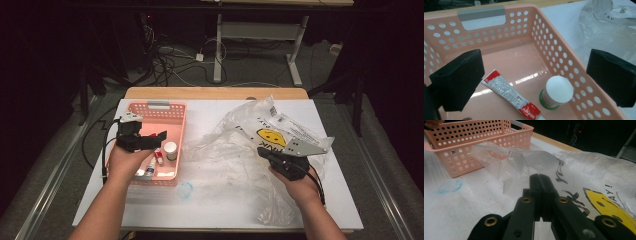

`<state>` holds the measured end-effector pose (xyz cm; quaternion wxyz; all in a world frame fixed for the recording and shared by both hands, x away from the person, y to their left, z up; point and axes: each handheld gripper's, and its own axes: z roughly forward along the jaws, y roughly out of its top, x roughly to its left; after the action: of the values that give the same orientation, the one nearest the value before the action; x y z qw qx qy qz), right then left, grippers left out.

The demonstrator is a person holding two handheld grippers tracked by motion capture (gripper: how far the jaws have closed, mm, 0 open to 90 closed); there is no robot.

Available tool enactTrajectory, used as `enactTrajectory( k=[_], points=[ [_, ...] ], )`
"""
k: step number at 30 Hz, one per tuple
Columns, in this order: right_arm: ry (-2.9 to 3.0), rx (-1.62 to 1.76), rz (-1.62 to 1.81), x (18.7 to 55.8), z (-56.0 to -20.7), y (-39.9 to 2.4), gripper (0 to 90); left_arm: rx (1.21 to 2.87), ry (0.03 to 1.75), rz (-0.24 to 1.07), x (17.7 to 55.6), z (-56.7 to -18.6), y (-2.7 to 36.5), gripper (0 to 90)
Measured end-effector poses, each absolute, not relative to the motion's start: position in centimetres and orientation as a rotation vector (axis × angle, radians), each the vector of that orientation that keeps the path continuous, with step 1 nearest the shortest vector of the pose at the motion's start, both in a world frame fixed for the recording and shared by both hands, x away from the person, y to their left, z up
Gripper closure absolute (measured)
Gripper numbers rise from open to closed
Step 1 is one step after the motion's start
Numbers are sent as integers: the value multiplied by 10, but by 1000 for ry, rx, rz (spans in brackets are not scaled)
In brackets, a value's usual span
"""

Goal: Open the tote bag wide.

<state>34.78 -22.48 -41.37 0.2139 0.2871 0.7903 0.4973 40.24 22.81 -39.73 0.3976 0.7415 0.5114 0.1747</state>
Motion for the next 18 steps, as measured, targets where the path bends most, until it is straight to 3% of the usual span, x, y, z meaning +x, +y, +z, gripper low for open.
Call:
enactTrajectory(
  k=[18],
  points=[
    [2201, 795, 1375, 348, -415, -224, 900, 2062, 1563, 256, 452, -428, 233, 176]
  ],
)
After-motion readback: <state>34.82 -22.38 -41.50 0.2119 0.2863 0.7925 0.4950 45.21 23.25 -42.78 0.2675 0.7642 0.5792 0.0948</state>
